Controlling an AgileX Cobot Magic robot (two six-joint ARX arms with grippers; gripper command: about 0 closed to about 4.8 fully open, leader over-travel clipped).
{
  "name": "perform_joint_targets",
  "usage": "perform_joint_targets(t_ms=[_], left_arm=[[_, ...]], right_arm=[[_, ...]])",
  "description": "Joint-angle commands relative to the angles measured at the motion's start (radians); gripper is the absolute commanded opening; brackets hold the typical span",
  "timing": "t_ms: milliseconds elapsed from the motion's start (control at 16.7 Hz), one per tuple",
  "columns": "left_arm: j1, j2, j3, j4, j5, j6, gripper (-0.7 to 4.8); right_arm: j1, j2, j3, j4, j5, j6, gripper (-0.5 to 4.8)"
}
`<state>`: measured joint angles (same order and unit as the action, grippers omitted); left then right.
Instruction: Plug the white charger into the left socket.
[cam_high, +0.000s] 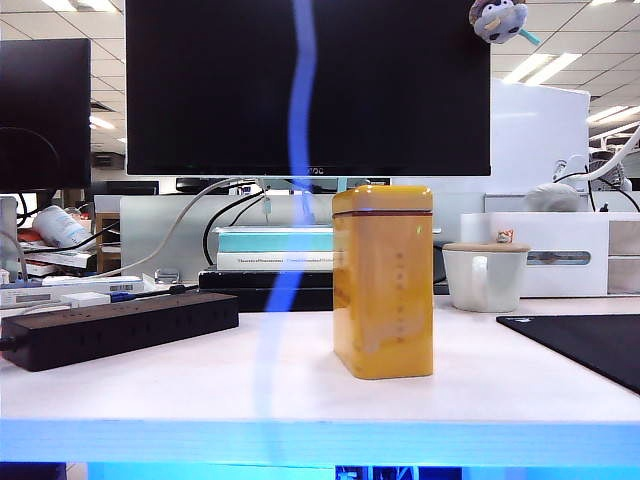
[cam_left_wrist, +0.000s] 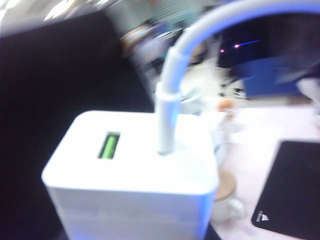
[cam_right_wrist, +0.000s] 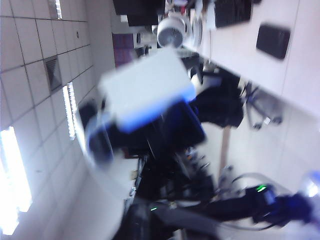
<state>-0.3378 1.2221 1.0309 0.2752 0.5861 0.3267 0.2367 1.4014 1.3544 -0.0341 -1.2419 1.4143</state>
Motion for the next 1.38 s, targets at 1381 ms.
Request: perform_joint_targets(t_ms=[1381], left_arm=[[0.121,0.361,-0.142,0.103,-0.069,-0.342,1.74]], right_arm=[[-0.014,-0.008,0.003,0.012,0.119,-0.529,-0.06]])
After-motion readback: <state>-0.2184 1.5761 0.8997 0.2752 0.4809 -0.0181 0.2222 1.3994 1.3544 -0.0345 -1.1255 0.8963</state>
